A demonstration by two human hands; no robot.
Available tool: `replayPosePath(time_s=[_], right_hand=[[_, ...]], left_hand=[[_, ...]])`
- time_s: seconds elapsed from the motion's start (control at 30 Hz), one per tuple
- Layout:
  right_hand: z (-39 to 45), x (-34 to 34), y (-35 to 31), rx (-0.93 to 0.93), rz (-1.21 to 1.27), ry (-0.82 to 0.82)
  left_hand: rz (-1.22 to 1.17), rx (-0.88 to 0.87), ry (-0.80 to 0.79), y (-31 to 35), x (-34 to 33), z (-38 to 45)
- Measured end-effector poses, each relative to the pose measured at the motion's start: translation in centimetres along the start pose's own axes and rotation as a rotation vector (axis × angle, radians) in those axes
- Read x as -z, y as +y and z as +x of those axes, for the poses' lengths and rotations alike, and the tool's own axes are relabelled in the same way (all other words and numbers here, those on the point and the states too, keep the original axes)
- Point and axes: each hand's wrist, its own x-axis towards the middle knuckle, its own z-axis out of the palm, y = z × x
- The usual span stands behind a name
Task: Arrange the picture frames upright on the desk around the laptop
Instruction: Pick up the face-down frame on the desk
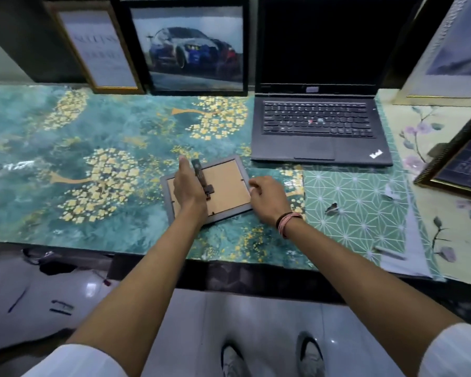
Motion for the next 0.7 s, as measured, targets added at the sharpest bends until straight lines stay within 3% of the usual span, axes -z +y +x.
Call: replayPosePath(time_s=[0.1, 0.27, 0.4, 0.5, 0.7], right_hand=[[0.2, -0.2, 0.0, 0.000, -0.021, 0.015], [0.4, -0.9, -0.2, -0.049, -0.069, 0.062], [0.7, -1.5, -2.1, -0.189, -0.011, 0.037], [1.4, -0.8, -3.3, -0.330, 0.167, 0.033], [4.5, 2.3, -4.4, -0.352, 0.438, 0.063]], left_hand=[[-0.113, 0.028, -0.067, -0.2, 1.4, 1.4], [0.440, -0.097, 0.265, -1.8, 4.9, 1.4], [0.583, 0.018, 0.203, -1.2, 5.4, 0.1], [0.543, 0.076, 0.150, -0.1, 6.0, 1.2], [0.008, 0.234, -0.111, 4.1, 8.5, 3.5]])
